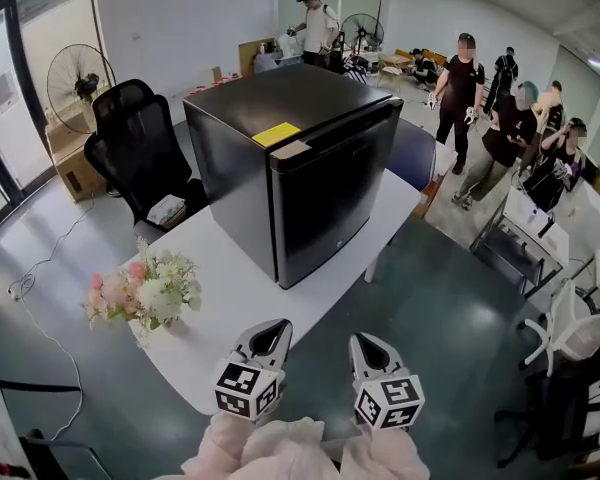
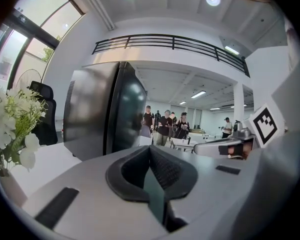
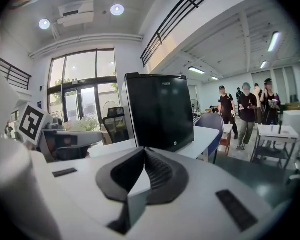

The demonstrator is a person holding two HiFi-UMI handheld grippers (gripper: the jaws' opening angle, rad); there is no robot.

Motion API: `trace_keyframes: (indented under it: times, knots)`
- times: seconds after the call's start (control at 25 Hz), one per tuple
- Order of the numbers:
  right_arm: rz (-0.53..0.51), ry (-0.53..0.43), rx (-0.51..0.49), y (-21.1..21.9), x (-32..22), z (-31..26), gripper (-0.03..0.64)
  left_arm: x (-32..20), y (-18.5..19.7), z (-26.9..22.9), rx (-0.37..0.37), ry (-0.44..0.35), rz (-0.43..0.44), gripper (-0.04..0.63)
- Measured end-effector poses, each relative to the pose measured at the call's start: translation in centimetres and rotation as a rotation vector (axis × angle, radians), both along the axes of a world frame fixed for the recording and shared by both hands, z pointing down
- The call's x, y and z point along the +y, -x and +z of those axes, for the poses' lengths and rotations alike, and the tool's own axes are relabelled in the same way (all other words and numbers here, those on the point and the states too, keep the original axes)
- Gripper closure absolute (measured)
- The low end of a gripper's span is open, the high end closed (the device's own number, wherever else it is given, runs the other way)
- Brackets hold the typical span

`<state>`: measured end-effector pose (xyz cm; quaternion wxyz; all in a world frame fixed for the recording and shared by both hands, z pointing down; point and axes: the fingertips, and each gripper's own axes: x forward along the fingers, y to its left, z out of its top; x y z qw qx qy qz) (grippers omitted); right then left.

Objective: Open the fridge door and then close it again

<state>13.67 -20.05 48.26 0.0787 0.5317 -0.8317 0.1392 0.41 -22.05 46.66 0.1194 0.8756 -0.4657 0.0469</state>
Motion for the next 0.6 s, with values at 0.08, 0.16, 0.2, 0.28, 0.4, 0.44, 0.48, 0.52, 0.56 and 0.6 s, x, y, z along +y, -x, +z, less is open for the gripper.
trace_keyframes:
  times: [0.08,0.16,0.2,0.28,0.4,0.44,0.48,0.52,0.56,0.6]
  knots:
    - [-0.026,0.0,0.01,0.0,-0.5,0.1,0.604,-0.2,0.0,0.0,-0.002,-0.001,-0.015,0.584]
    - [-0.049,-0.002,0.023,0.2,-0.8,0.3,0.604,-0.3,0.1,0.1,-0.007,0.002,-0.027,0.584]
    - [-0.058,-0.005,0.028,0.3,-1.0,0.2,0.604,-0.4,0.2,0.2,-0.01,0.003,-0.032,0.584]
    - [-0.076,-0.017,0.037,0.5,-1.5,-0.2,0.604,-0.5,0.2,0.1,-0.016,0.003,-0.039,0.584]
    - [-0.11,-0.046,0.053,0.9,-2.3,-1.2,0.604,-0.7,0.3,-0.4,-0.025,-0.004,-0.047,0.584]
    - [-0.122,-0.061,0.062,1.1,-2.7,-1.7,0.604,-0.8,0.3,-0.7,-0.027,-0.009,-0.05,0.584]
    - [-0.135,-0.079,0.072,1.3,-3.1,-2.3,0.604,-0.9,0.4,-0.9,-0.027,-0.016,-0.053,0.584]
    - [-0.148,-0.097,0.082,1.6,-3.5,-3.0,0.604,-1.1,0.5,-1.2,-0.028,-0.022,-0.057,0.584]
    - [-0.161,-0.116,0.093,1.8,-3.9,-3.6,0.604,-1.3,0.6,-1.5,-0.028,-0.03,-0.06,0.584]
    - [-0.173,-0.134,0.104,2.1,-4.3,-4.2,0.604,-1.6,0.8,-1.7,-0.029,-0.037,-0.062,0.584]
